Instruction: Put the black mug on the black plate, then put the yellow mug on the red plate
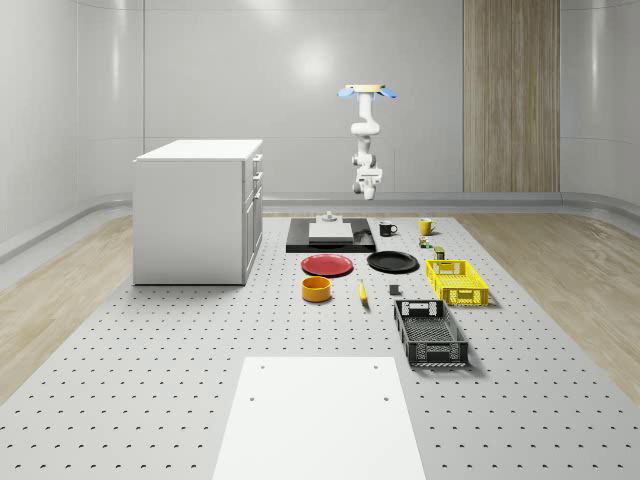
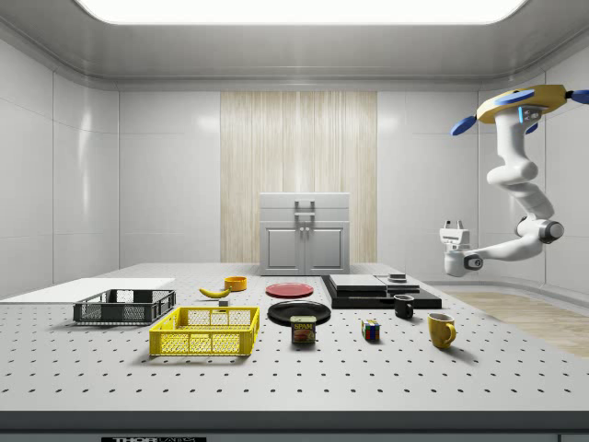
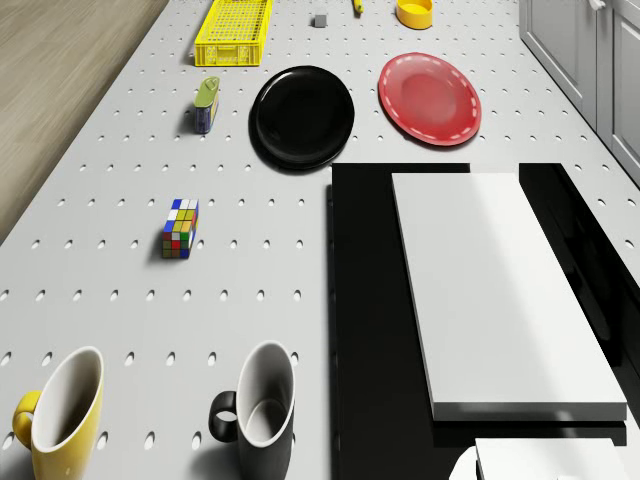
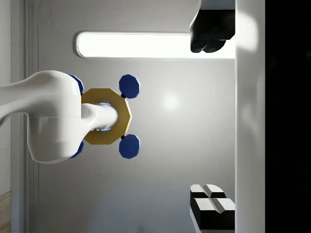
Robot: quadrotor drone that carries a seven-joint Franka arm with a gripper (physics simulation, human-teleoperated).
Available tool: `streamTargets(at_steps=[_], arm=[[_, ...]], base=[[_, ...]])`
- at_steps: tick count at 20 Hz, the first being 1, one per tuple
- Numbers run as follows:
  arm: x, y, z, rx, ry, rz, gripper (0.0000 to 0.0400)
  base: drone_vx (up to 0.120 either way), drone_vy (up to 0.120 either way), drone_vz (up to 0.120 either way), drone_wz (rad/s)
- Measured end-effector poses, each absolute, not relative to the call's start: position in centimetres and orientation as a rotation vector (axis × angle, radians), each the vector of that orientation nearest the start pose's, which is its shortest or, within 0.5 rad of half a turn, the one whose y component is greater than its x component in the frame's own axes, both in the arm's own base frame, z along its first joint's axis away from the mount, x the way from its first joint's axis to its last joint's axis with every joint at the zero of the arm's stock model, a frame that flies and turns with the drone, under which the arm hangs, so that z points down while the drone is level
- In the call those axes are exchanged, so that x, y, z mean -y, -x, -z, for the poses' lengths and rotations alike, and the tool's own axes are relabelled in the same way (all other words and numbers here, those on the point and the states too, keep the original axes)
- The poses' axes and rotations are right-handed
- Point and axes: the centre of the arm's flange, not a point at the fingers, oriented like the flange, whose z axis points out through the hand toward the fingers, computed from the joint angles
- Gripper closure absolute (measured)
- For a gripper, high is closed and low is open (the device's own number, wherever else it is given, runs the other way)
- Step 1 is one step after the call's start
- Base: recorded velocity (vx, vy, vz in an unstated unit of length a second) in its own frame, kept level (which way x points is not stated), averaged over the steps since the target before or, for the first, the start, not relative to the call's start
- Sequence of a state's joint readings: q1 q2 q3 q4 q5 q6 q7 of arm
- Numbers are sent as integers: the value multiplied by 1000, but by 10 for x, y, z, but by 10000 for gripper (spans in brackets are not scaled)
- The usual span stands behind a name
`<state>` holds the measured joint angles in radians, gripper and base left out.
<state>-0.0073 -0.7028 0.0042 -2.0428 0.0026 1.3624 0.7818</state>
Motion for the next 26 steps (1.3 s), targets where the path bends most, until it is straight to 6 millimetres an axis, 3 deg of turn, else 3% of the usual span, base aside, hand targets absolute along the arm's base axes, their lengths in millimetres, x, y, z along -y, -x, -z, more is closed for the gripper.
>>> streamTargets(at_steps=[26], arm=[[-2, -302, -691, -1204, 2907, 76, 0]], base=[[120, 0, 0, 0]])
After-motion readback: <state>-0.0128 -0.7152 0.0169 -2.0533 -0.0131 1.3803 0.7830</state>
